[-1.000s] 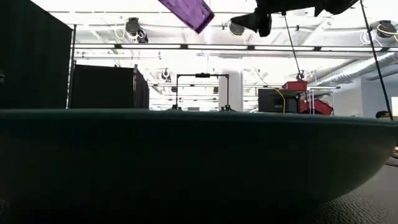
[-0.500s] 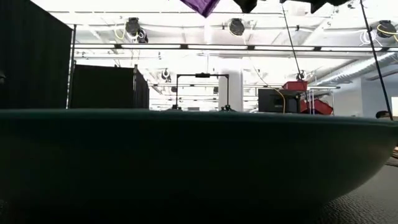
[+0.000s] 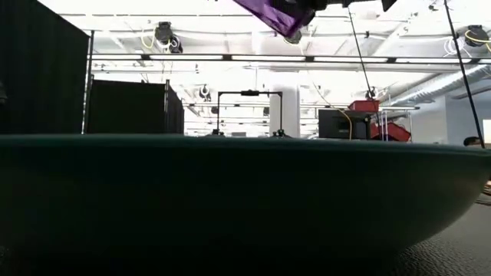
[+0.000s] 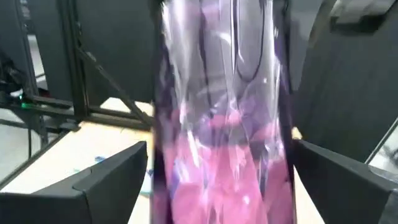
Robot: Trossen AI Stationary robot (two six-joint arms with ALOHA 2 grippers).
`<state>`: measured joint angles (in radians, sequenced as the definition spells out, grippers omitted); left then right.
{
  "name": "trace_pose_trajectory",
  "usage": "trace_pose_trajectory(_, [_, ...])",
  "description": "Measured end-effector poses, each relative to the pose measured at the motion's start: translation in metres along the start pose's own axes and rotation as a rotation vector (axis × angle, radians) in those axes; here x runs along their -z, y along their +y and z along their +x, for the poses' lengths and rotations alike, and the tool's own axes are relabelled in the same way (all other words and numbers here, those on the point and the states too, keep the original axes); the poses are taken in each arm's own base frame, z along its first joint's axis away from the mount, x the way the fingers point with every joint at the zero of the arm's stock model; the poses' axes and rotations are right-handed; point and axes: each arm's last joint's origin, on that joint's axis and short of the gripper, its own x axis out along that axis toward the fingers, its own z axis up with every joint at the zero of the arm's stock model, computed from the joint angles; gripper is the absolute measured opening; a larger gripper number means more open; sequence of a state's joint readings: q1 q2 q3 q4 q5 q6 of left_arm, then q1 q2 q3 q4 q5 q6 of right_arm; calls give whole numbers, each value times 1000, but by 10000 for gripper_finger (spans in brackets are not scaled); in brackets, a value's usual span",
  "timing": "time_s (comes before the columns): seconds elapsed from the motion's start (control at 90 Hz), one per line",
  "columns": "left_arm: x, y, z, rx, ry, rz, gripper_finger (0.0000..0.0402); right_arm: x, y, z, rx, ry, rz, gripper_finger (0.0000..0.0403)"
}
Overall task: Set table place
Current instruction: Put the purple glass on the gray placemat to the top of the green plate
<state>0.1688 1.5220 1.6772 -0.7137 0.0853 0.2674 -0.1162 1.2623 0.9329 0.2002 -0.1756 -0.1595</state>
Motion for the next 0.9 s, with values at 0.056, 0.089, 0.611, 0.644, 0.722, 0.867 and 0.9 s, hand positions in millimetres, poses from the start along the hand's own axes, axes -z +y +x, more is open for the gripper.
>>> trace_pose_trajectory(0.056, [0,0,5,1,2,0,0,3,0,3,-1,15,10,380])
trace_pose_trajectory(0.089, [0,1,8,0,-1,1,0,5,0,5,-3,23,16,380])
trace_pose_trajectory(0.611, [10,6,39,78,50,-21,1,26,-1,26,-21,82,64,380])
trace_pose_trajectory(0.644, [11,6,43,90,52,-23,1,26,-1,26,-23,84,73,380])
trace_pose_trajectory(0.722, [13,6,52,98,58,-22,0,27,0,26,-25,86,82,380])
trace_pose_trajectory(0.867, [14,7,56,106,56,-9,0,29,0,26,-26,104,88,380])
trace_pose_trajectory(0.9, [14,8,56,111,53,-10,0,29,0,26,-26,106,90,380])
